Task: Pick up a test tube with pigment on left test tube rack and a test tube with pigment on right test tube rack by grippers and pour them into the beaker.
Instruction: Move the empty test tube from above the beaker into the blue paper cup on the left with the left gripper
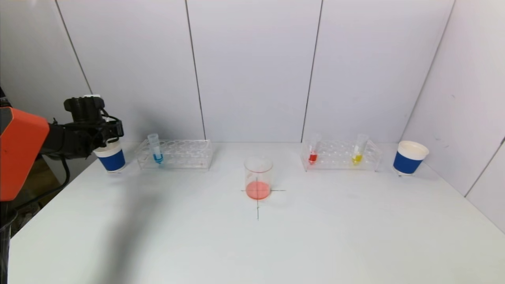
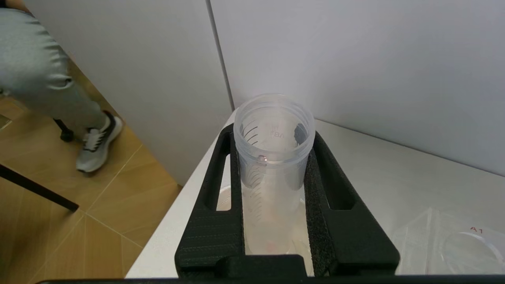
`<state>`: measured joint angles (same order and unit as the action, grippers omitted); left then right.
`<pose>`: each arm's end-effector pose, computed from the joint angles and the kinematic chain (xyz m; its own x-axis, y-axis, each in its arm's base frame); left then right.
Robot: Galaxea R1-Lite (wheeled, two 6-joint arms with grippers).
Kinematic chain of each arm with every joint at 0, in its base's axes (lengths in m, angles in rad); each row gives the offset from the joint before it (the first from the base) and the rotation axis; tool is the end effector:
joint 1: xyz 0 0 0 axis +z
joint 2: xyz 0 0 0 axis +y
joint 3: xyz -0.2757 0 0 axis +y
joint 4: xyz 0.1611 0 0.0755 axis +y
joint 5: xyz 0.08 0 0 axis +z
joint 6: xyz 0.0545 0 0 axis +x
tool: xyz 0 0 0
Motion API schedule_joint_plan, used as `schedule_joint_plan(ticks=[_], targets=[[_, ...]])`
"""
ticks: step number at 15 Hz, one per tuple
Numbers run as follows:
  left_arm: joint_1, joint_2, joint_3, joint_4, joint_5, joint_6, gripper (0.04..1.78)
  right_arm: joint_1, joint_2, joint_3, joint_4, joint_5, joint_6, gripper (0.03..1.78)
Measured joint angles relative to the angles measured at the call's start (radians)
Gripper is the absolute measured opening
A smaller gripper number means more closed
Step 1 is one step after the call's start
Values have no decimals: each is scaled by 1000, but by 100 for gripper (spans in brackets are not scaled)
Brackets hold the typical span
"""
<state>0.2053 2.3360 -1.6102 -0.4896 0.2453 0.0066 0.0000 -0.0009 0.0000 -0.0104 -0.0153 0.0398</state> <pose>0.4778 0.1130 0.1173 0.8738 0.4300 -0.2270 -0.4274 0.9019 0.0632 0.0198 -0.0008 0.0769 0.9998 -0.0153 0.0113 0.0148 0.9991 0.0400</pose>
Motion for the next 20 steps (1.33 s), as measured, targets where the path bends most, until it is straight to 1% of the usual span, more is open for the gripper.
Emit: schedule_joint_plan(ticks=[15,17,18,20], targets=[[1,2,17,-1,7,-7,47,0,0,0,0,0,0,177],[1,1,16,-1,7,-3,55,0,0,0,0,0,0,177],[1,1,17,-1,7,-2,63,0,0,0,0,0,0,177],[1,0,18,-1,7,-1,88,0,0,0,0,0,0,177]])
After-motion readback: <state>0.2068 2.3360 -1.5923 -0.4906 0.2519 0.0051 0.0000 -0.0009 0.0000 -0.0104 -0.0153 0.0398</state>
